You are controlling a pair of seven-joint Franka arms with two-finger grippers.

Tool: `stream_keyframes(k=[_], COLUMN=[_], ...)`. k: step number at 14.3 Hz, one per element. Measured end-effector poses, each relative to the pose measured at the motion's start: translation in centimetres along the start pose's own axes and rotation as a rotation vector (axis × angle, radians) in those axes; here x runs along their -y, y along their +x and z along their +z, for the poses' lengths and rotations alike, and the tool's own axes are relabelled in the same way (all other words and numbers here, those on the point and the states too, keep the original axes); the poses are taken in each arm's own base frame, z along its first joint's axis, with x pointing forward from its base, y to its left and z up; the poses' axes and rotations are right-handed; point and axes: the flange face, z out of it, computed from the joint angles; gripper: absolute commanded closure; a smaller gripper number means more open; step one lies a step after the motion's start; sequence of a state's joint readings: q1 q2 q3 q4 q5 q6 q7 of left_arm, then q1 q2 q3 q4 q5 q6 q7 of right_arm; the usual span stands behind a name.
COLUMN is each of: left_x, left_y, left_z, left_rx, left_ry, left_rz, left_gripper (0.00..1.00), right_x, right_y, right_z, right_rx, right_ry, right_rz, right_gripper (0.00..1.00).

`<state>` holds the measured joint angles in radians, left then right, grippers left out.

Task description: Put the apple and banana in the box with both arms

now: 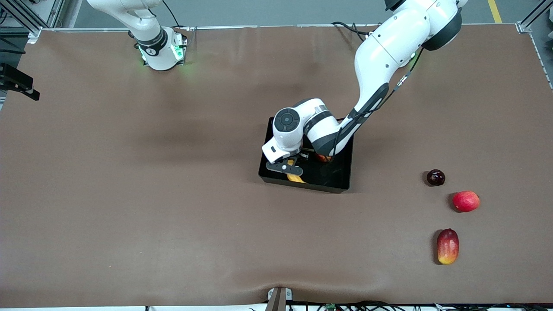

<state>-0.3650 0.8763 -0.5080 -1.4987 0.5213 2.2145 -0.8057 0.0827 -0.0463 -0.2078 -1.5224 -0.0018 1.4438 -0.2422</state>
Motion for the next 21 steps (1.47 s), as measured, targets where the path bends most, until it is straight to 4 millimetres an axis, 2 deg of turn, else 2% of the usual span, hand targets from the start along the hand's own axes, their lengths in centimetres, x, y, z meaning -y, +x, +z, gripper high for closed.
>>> stream_keyframes(k=[3,5,6,8,10,12,14,16,21], left_x=[0.6,3.5,5.8,10.8,15.8,20.4,25.3,29.9,38.1], left_y=[1.5,3.8,5.0,6.5,7.0,6.8,6.6,6.1,3.4], left_z=[-2.2,-5.8,-8.4,-15.0,-21.7,-26.4,-29.0,-30.6,-35.7], left_rx=[-0.044,-0.095,-0.112,-0.156,-0.204,-0.207,-0.183,-0.161,-0.144], left_ry=[-0.014,-0.022,-0.014,0.021,0.053,0.026,-0.002,0.008,0.061], left_rz=[-0.019,-0.069,-0.100,-0.117,-0.128,-0.183,-0.239,-0.296,-0.298], left_gripper=[0.00,0.00,0.00,0.00,0.00,0.00,0.00,0.00,0.00], right_x=[0.0,-0.1,-0.1,-0.1,0.0,0.1,0.1,0.1,-0.5], right_y=[0.0,0.0,-0.1,-0.1,0.0,0.0,0.0,0.0,-0.2], right_z=[0.0,0.0,0.0,0.0,0.0,0.0,0.0,-0.1,0.0], right_rx=[0.001,0.002,0.003,0.004,0.004,0.004,0.003,0.002,0.006], right_ry=[0.000,0.001,0.001,0.001,0.001,0.001,0.001,0.001,0.006], right_rz=[0.001,0.002,0.002,0.002,0.000,-0.001,-0.001,0.000,0.013], right_gripper=[0.00,0.00,0.00,0.00,0.00,0.00,0.00,0.00,0.00])
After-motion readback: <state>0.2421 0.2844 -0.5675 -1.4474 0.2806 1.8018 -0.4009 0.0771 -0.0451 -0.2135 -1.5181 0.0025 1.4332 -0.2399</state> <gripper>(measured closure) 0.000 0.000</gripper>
